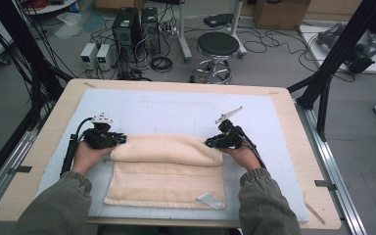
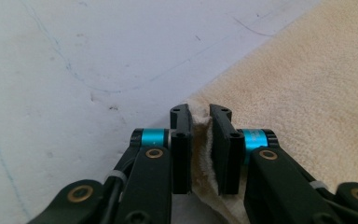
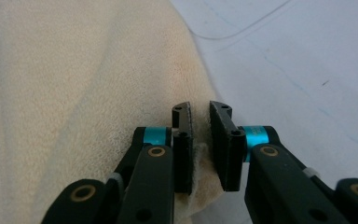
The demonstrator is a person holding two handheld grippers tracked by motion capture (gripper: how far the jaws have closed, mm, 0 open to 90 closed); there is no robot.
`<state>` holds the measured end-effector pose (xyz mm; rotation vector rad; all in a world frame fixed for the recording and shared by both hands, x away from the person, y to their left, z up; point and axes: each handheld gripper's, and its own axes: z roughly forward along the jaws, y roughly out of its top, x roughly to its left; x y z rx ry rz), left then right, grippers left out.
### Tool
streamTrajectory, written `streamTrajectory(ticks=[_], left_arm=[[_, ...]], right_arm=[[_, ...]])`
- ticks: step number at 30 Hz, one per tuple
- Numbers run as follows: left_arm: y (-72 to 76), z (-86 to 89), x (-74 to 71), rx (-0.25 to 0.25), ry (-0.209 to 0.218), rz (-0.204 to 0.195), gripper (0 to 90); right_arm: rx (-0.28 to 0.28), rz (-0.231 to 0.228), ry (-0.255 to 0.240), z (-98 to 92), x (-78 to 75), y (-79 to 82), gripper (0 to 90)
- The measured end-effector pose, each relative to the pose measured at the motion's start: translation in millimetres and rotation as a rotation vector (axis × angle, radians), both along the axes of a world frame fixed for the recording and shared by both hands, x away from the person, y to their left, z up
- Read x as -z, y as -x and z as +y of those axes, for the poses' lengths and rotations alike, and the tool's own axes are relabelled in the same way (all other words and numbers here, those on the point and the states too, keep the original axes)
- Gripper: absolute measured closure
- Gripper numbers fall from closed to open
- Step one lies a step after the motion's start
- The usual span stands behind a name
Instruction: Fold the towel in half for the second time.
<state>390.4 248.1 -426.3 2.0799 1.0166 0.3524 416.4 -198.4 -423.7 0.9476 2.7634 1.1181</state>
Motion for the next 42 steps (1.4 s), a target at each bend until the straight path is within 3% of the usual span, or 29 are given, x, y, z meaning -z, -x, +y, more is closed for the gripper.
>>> streamTrajectory(ticks=[6, 9, 13, 15, 17, 19, 23, 32, 38, 42], left_arm=[[13.8, 5.7, -26.7, 0.003, 0.052, -0.102, 81.1], [28.4, 10.3, -42.4, 0.037, 0.066, -0.146, 81.6], [70.2, 14.6, -60.1, 0.126, 0.078, -0.212, 82.0], [100.1, 16.4, -63.5, 0.184, 0.077, -0.254, 81.5], [126.2, 19.4, -63.6, 0.223, 0.077, -0.292, 77.8], [139.0, 23.3, -62.4, 0.244, 0.096, -0.289, 72.4], [138.2, 21.5, -56.8, 0.242, 0.096, -0.263, 63.9], [118.4, 3.7, -20.5, 0.248, 0.033, -0.182, 60.1], [130.6, -1.1, -22.2, 0.259, 0.037, -0.214, 56.7], [139.4, 2.2, -30.6, 0.258, 0.055, -0.246, 56.7]], right_arm=[[-0.012, -0.082, -0.053, -7.0, -24.9, 12.3, 81.5], [-0.029, -0.125, -0.089, -13.2, -43.3, 24.9, 81.6], [-0.088, -0.177, -0.11, -18.1, -68.3, 58.0, 81.6], [-0.16, -0.197, -0.105, -18.9, -76.7, 84.6, 81.4], [-0.231, -0.196, -0.135, -21.6, -79.4, 112.2, 76.2], [-0.267, -0.201, -0.168, -25.8, -78.5, 131.4, 71.4], [-0.245, -0.194, -0.202, -33.2, -71.6, 135.3, 65.2], [-0.199, -0.156, -0.129, -20.6, -41.2, 106.2, 57.6], [-0.216, -0.199, -0.125, -13.9, -40.7, 113.4, 56.9], [-0.23, -0.219, -0.156, -12.2, -41.9, 125.2, 58.7]])
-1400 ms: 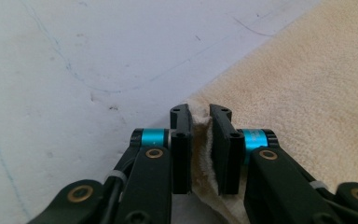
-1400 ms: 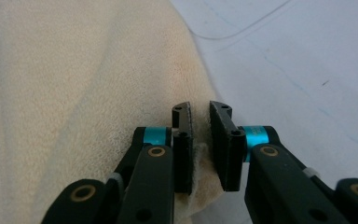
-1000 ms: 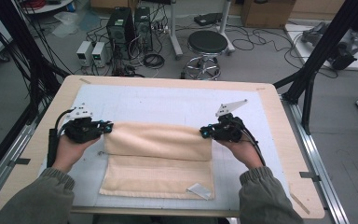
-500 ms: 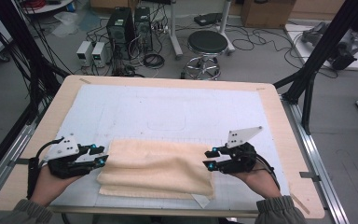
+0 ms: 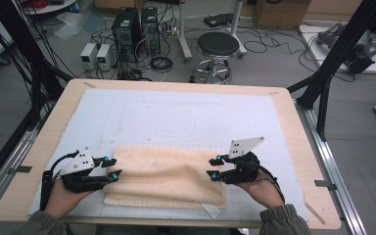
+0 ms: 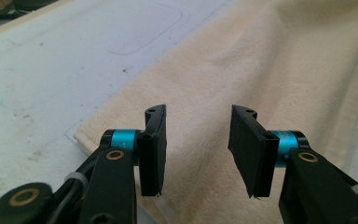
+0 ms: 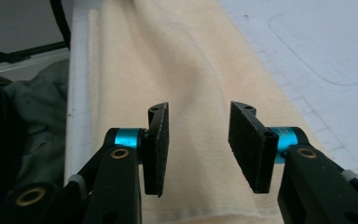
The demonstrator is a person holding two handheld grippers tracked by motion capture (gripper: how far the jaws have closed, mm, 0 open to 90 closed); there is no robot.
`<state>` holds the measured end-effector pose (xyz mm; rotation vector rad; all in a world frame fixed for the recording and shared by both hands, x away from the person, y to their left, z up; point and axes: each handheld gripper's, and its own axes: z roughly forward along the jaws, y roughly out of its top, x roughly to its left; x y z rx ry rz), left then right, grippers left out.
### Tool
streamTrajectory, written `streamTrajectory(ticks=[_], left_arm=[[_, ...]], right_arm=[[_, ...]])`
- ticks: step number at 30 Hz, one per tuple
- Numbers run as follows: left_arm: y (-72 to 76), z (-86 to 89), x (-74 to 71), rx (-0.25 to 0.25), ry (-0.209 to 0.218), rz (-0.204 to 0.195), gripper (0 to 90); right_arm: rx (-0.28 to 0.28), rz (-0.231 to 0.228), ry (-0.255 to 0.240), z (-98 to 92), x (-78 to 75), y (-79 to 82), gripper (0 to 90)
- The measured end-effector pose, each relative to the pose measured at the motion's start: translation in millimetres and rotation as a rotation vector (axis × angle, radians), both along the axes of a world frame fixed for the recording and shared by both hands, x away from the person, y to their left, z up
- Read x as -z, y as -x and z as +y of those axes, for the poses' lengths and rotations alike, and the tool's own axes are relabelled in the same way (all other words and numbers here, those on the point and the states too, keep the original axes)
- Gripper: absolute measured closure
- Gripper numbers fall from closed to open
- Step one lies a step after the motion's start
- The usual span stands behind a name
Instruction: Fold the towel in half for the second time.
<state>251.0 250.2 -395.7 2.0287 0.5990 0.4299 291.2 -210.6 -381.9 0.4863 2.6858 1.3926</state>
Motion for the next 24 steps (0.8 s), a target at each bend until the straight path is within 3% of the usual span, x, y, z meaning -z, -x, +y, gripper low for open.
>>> streamTrajectory(ticks=[5, 10, 15, 19, 24], left_arm=[[9.8, -0.1, 0.2, 0.034, -0.017, 0.009, 61.8], [7.6, -3.9, 20.4, 0.058, -0.082, 0.091, 72.0], [-0.8, -11.3, 35.5, 0.05, -0.105, 0.119, 69.6], [-4.7, -14.7, 37.1, 0.047, -0.109, 0.138, 67.9], [-2.3, -20.9, 37.7, 0.053, -0.136, 0.14, 84.0]], right_arm=[[-0.042, -0.017, -0.003, 6.1, 2.6, 13.9, 64.7], [-0.057, 0.012, 0.054, 12.9, 21.1, 16.2, 67.8], [-0.039, 0.021, 0.134, 19.2, 42.1, 12.8, 66.5], [-0.033, 0.022, 0.129, 21.1, 50.2, 10.9, 68.0], [-0.043, 0.007, 0.144, 22.9, 50.2, 12.1, 79.8]])
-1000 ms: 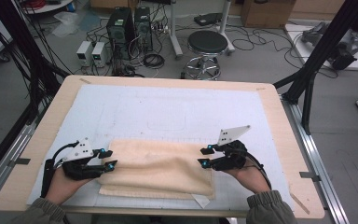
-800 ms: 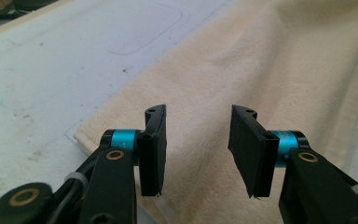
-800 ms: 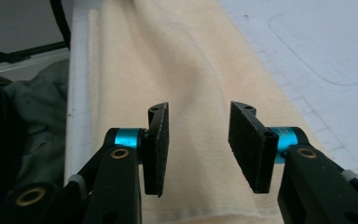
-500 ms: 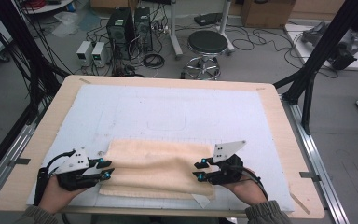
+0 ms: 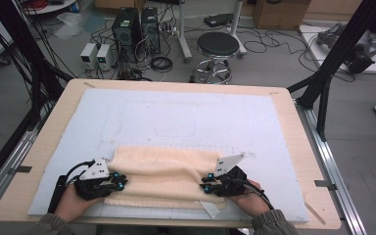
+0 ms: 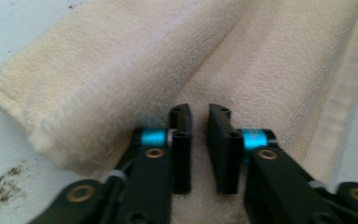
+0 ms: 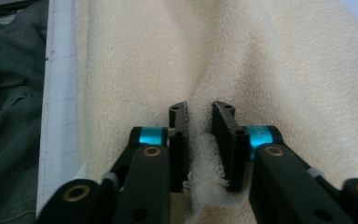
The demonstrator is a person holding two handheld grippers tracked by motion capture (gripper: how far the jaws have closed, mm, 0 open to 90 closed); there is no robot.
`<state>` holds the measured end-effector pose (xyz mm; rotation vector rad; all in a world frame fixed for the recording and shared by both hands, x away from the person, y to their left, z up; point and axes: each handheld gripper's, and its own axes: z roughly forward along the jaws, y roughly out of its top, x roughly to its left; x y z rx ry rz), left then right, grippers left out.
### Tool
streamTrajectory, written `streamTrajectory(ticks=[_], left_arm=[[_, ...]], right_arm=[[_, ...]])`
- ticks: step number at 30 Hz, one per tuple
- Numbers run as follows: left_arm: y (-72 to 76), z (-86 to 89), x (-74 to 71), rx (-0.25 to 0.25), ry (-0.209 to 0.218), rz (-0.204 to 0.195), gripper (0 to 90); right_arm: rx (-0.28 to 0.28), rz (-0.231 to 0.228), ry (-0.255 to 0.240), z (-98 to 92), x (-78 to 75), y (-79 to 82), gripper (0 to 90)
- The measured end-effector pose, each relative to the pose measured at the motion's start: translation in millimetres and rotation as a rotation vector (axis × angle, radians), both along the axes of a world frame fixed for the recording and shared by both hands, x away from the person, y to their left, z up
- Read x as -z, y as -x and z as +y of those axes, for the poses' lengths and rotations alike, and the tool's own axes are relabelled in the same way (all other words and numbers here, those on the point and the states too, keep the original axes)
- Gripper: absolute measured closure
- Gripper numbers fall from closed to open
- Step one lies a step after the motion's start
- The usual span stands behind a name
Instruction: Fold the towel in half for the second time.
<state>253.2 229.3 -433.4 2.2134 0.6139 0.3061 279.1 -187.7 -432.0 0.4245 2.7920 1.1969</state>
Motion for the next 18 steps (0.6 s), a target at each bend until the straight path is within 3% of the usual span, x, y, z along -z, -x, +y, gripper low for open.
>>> streamTrajectory(ticks=[3, 8, 13, 15, 18], left_arm=[[2.7, -1.1, -4.0, 0.009, -0.021, -0.018, 86.9], [15.8, 5.6, -22.0, 0.017, 0.037, -0.049, 87.4], [37.1, 10.9, -48.1, 0.058, 0.068, -0.096, 87.3], [40.4, 12.2, -50.6, 0.067, 0.066, -0.101, 86.9], [38.0, 13.0, -42.9, 0.061, 0.067, -0.09, 83.0]], right_arm=[[0.004, 0.0, -0.009, -2.0, -1.6, -0.1, 82.2], [0.013, -0.01, -0.053, -11.0, -15.1, 2.9, 82.2], [0.018, -0.069, -0.087, -21.0, -42.2, 13.2, 76.5], [0.018, -0.097, -0.104, -22.9, -50.3, 17.6, 73.6], [-0.003, -0.106, -0.122, -19.6, -52.9, 23.1, 72.3]])
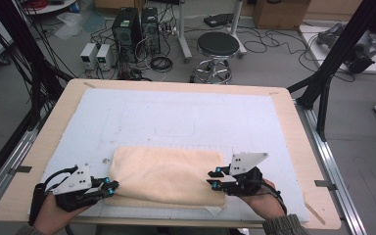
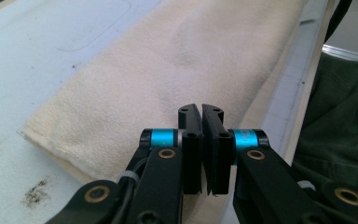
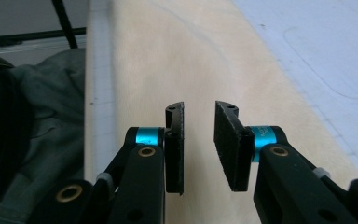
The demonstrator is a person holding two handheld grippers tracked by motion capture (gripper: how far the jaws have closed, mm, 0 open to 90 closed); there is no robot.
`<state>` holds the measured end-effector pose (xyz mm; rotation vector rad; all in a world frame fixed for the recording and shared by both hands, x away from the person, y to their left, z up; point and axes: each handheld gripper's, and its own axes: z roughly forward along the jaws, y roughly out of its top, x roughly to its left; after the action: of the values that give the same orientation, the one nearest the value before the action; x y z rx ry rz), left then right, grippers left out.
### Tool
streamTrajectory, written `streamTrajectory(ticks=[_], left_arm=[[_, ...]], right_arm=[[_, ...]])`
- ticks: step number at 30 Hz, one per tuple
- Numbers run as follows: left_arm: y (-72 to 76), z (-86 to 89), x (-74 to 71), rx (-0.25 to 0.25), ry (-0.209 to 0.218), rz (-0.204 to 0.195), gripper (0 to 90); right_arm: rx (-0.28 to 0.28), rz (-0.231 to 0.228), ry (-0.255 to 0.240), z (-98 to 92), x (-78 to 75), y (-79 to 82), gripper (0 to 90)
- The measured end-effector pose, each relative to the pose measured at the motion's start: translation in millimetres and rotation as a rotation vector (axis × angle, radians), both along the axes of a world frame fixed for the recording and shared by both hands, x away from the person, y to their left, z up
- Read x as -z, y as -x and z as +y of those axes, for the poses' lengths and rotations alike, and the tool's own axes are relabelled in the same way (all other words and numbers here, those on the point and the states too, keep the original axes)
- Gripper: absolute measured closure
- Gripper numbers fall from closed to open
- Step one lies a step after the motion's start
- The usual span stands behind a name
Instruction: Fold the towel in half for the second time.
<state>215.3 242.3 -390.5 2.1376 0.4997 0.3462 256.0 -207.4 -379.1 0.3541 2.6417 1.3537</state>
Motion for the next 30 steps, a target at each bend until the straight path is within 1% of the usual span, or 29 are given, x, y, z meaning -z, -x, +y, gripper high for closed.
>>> streamTrajectory(ticks=[1, 2, 3, 5, 6, 7, 8, 9, 10, 11, 12, 13, 14, 15, 16, 17, 18, 19, 20, 21, 22, 23, 26, 27, 29, 30], left_arm=[[-1.4, 0.0, 3.1, -0.006, -0.002, 0.006, 78.4], [-4.4, 0.0, 8.8, -0.011, -0.005, 0.02, 74.2], [-7.0, -0.3, 14.0, -0.011, -0.007, 0.031, 71.1], [-11.5, -1.4, 24.2, -0.013, -0.041, 0.06, 64.3], [-13.4, -2.2, 29.0, -0.011, -0.057, 0.075, 64.2], [-14.6, -3.1, 33.1, 0.001, -0.066, 0.091, 65.0], [-14.6, -4.2, 35.8, 0.01, -0.07, 0.097, 69.1], [-13.8, -5.9, 37.1, 0.021, -0.074, 0.092, 73.8], [-12.5, -7.2, 36.3, 0.027, -0.087, 0.077, 79.7], [-11.6, -8.4, 34.7, 0.029, -0.081, 0.074, 84.0], [-10.9, -8.0, 31.8, 0.033, -0.076, 0.08, 86.0], [-9.8, -7.3, 28.6, 0.038, -0.067, 0.073, 87.0], [-8.1, -6.3, 25.4, 0.042, -0.051, 0.07, 87.2], [-7.1, -5.2, 23.0, 0.047, -0.046, 0.068, 87.2], [-6.0, -4.0, 20.6, 0.054, -0.031, 0.071, 87.1], [-6.0, -2.5, 19.2, 0.062, -0.028, 0.081, 86.9], [-6.3, -1.3, 18.5, 0.054, -0.017, 0.078, 84.4], [-6.8, -0.2, 17.8, 0.044, -0.019, 0.071, 77.0], [-8.5, 1.7, 16.9, 0.032, -0.02, 0.063, 73.7], [-11.0, 3.7, 15.7, 0.017, -0.01, 0.058, 71.3], [-14.1, 5.9, 14.0, 0.003, -0.006, 0.051, 69.2], [-17.1, 7.0, 12.5, -0.017, 0.002, 0.04, 66.6], [-28.8, 10.1, 6.8, -0.078, 0.011, 0.007, 59.3], [-33.5, 10.5, 5.7, -0.105, 0.021, -0.002, 57.3], [-44.6, 12.1, 4.2, -0.155, 0.033, -0.012, 52.0], [-50.6, 12.3, 4.6, -0.18, 0.042, -0.015, 50.9]], right_arm=[[-0.01, 0.009, 0.006, 2.4, 2.2, 1.3, 71.9], [-0.019, 0.012, 0.009, 4.1, 4.8, 1.6, 71.2], [-0.027, 0.024, 0.02, 6.5, 10.7, 1.5, 69.9], [-0.036, 0.071, 0.038, 9.9, 22.8, -0.3, 65.7], [-0.041, 0.094, 0.051, 11.8, 29.5, -0.9, 64.3], [-0.047, 0.107, 0.071, 14.2, 36.3, -1.0, 64.3], [-0.052, 0.114, 0.095, 16.3, 43.1, -1.5, 64.7], [-0.054, 0.126, 0.112, 18.1, 48.8, -2.0, 66.2], [-0.06, 0.136, 0.11, 18.9, 52.4, -2.1, 68.7], [-0.068, 0.139, 0.101, 18.1, 52.4, -2.9, 74.9], [-0.079, 0.146, 0.103, 17.0, 50.5, -3.4, 79.4], [-0.088, 0.133, 0.108, 15.9, 47.7, -3.6, 82.8], [-0.092, 0.131, 0.106, 14.5, 44.7, -3.0, 83.7], [-0.097, 0.13, 0.104, 12.8, 41.5, -2.8, 83.6], [-0.095, 0.126, 0.097, 11.5, 39.7, -2.9, 83.1], [-0.092, 0.124, 0.087, 9.6, 37.9, -3.9, 81.1], [-0.089, 0.122, 0.079, 8.6, 37.1, -5.2, 78.3], [-0.068, 0.123, 0.074, 6.9, 35.3, -6.6, 75.0], [-0.056, 0.116, 0.067, 5.9, 34.3, -8.2, 73.5], [-0.043, 0.109, 0.059, 4.1, 32.3, -10.8, 71.7], [-0.023, 0.112, 0.048, 2.3, 29.6, -12.6, 69.1], [-0.004, 0.106, 0.034, 1.1, 27.0, -15.7, 67.1], [0.064, 0.083, 0.02, -3.5, 19.1, -27.6, 58.4], [0.083, 0.088, 0.015, -5.1, 17.1, -32.6, 56.7], [0.123, 0.08, 0.012, -7.8, 14.4, -43.2, 51.7], [0.147, 0.082, 0.009, -8.9, 13.9, -48.3, 49.6]])
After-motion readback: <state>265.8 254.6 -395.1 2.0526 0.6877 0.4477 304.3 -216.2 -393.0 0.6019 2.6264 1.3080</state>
